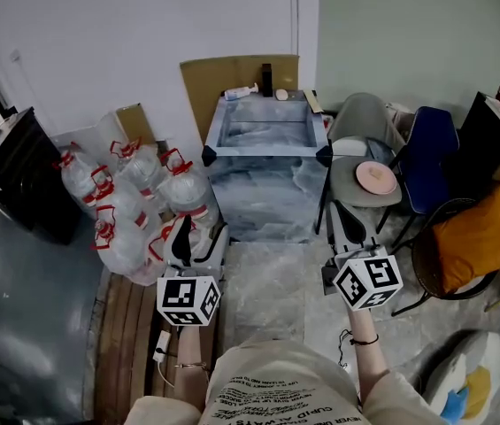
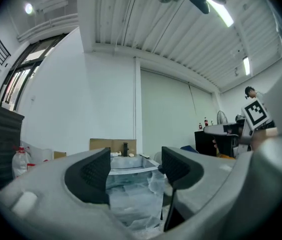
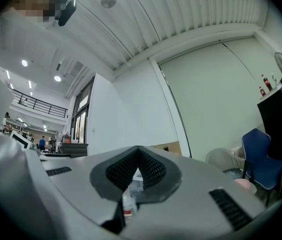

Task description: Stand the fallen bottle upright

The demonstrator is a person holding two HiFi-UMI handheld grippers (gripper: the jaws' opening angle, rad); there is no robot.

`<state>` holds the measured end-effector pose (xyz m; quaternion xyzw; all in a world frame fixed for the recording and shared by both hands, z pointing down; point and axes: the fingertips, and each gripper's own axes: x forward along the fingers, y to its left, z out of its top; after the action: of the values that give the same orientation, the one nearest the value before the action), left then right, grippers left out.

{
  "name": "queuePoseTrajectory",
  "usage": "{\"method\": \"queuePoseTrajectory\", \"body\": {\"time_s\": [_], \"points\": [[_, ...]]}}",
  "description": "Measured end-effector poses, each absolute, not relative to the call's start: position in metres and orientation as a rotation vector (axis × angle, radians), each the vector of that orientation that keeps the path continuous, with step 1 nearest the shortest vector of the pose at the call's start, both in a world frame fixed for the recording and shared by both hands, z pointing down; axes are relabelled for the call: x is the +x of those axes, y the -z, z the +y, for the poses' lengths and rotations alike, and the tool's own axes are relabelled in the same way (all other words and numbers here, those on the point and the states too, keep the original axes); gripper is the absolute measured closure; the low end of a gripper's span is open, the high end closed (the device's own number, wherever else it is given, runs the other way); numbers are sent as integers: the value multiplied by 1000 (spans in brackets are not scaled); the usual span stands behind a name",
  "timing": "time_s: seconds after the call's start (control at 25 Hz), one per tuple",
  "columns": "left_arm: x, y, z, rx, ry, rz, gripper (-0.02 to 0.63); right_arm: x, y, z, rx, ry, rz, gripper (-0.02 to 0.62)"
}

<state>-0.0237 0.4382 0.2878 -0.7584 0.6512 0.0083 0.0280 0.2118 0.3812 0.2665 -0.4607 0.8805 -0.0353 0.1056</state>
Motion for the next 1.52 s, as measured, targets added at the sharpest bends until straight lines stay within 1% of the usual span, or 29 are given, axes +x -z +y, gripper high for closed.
{"method": "queuePoseTrajectory", "body": {"time_s": [0.32,0.6,1.0,1.52], "points": [[-37,-289,434,-2282,-1,2071,288,209,-280,372,-1340,157,2614,592],[-54,-296,403,-2249,-1,2121,268,200,-286,336,-1346,181,2621,592],[-92,-308,305,-2290,9,2136,267,152,-297,242,-1341,213,2649,592],[-134,-307,175,-2358,20,2059,267,108,-299,126,-1405,224,2611,592]]}}
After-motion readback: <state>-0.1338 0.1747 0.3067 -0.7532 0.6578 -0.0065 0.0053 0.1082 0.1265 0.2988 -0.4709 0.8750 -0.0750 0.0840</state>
